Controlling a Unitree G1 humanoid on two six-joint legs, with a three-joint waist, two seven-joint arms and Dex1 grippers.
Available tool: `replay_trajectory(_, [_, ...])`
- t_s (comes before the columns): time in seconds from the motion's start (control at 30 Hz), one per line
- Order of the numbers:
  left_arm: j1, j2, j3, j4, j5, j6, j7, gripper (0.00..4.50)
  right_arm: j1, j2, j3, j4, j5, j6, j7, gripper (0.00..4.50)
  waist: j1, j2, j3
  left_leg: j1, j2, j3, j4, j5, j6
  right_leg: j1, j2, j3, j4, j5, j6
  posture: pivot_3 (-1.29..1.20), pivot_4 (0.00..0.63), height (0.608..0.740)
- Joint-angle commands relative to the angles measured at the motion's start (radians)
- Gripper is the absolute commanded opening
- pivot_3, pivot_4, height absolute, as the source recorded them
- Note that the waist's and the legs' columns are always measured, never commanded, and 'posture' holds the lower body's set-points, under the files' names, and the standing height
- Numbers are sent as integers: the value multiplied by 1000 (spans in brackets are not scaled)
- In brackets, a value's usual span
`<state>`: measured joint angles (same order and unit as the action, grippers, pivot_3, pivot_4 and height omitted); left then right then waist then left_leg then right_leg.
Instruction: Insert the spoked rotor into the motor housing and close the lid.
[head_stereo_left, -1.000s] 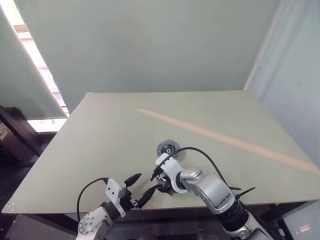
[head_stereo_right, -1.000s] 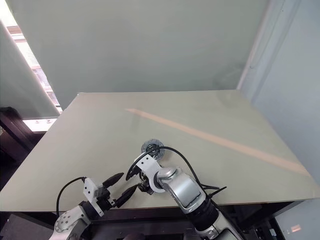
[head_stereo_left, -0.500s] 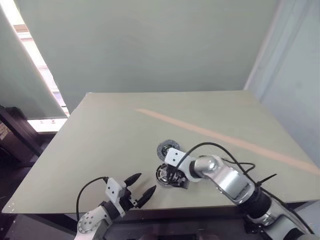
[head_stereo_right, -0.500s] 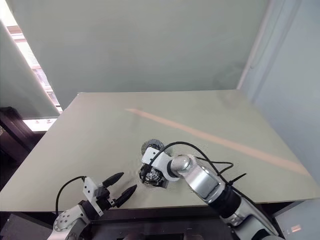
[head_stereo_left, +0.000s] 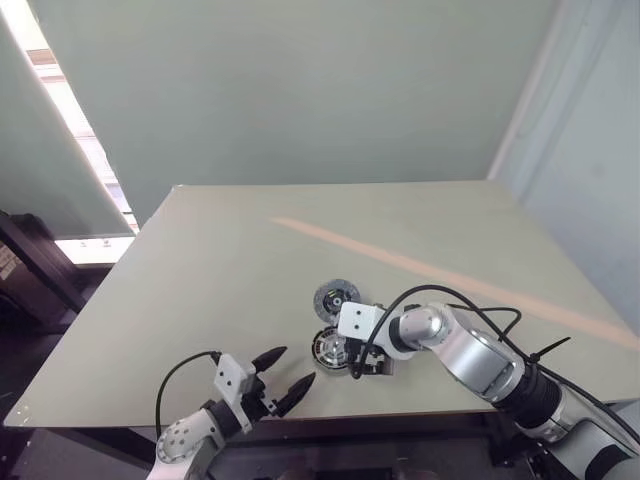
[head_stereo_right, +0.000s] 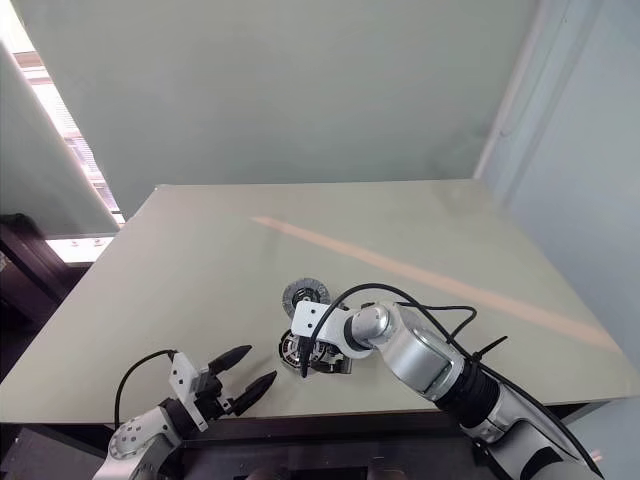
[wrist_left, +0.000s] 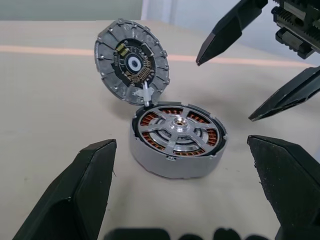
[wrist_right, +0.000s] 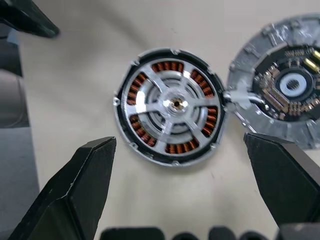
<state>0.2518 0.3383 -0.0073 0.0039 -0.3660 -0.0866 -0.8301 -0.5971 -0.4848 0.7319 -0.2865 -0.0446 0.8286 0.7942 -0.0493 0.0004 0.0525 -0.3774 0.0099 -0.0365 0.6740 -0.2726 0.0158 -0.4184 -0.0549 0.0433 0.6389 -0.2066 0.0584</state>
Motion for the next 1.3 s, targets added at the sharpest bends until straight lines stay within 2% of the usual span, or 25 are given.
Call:
replay_trajectory(0.03, [-14, 11, -2, -46, 0, -2, -7, 4500, -5, 4, -9, -40, -17, -16, 4, 4477, 0, 0, 0, 0, 0, 0, 0, 0, 0, 0, 0, 0, 0, 0, 0, 0, 0, 740])
replay_trajectory(0.53, [-15, 12, -15, -39, 3, -5, -5, 4500, 10, 12, 0, -38, -36, -36, 18, 4477, 0, 0, 0, 0, 0, 0, 0, 0, 0, 0, 0, 0, 0, 0, 0, 0, 0, 740])
replay_trajectory(0.83, [-21, 13, -19, -33, 5, -7, -7, 4500, 13, -25, 98, 44, -165, -224, 38, 4477, 0, 0, 0, 0, 0, 0, 0, 0, 0, 0, 0, 0, 0, 0, 0, 0, 0, 740])
replay_trajectory(1.3, [-20, 9, -28, -28, 12, -15, -10, 4500, -13, -11, 138, 178, -322, -397, 123, 4477, 0, 0, 0, 1, 0, 0, 1, 0, 0, 2, 0, 0, 0, 0, 0, 0, 0, 740])
